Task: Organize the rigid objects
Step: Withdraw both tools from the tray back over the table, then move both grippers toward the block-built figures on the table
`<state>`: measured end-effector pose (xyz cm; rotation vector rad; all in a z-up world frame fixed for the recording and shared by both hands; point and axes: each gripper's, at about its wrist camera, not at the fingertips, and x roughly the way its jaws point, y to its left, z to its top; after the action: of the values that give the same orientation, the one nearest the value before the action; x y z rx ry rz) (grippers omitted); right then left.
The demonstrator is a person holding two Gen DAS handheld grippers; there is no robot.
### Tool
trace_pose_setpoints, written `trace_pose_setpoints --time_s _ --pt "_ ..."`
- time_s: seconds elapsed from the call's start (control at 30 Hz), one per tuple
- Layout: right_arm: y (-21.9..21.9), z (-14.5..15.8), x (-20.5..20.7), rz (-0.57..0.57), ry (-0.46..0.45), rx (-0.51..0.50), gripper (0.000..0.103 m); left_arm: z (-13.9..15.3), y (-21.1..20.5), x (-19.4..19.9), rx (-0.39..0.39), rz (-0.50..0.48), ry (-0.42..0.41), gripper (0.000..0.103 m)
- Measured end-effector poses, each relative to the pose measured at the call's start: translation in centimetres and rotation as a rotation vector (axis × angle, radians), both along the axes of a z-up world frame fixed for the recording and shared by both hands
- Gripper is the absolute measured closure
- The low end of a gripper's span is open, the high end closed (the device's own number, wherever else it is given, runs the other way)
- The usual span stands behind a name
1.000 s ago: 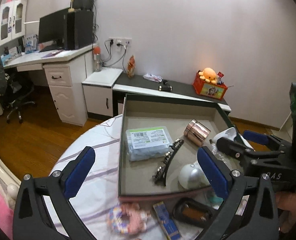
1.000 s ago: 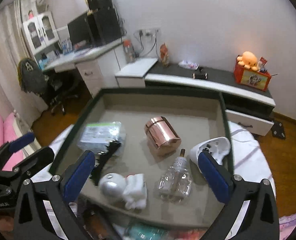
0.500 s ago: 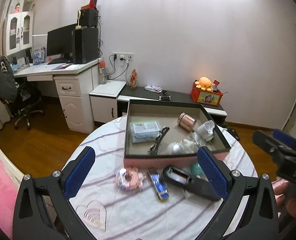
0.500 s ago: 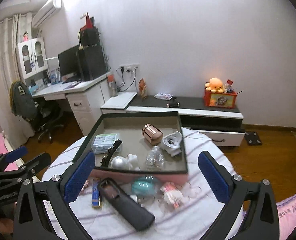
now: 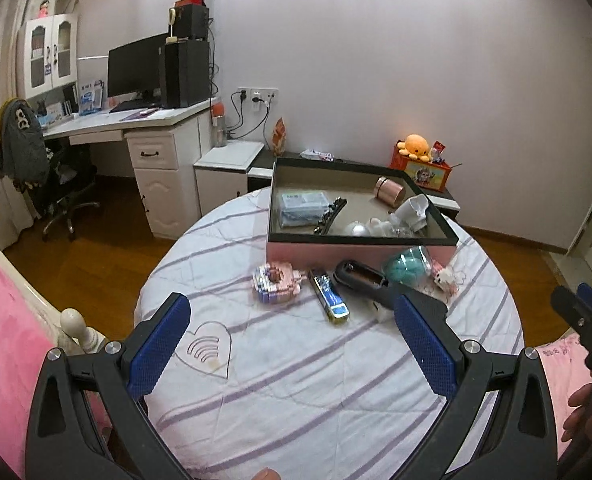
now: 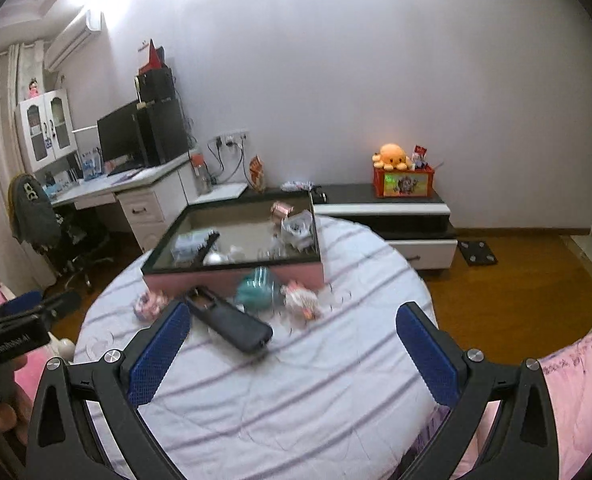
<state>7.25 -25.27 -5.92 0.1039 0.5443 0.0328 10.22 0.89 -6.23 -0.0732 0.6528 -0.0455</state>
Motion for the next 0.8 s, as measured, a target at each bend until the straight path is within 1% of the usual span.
trace_pose_setpoints --time_s 0.17,0.8 --pt "0.04 -0.98 -0.04 0.009 0.025 0.004 0.0 -0.36 -0.1 -0.46 0.001 -0.002 0.013 0.0" --pt "0.72 -0.95 0.18 0.026 0.03 0.005 0.0 -0.39 -0.34 -0.61 0.008 -0.004 0.015 0.0"
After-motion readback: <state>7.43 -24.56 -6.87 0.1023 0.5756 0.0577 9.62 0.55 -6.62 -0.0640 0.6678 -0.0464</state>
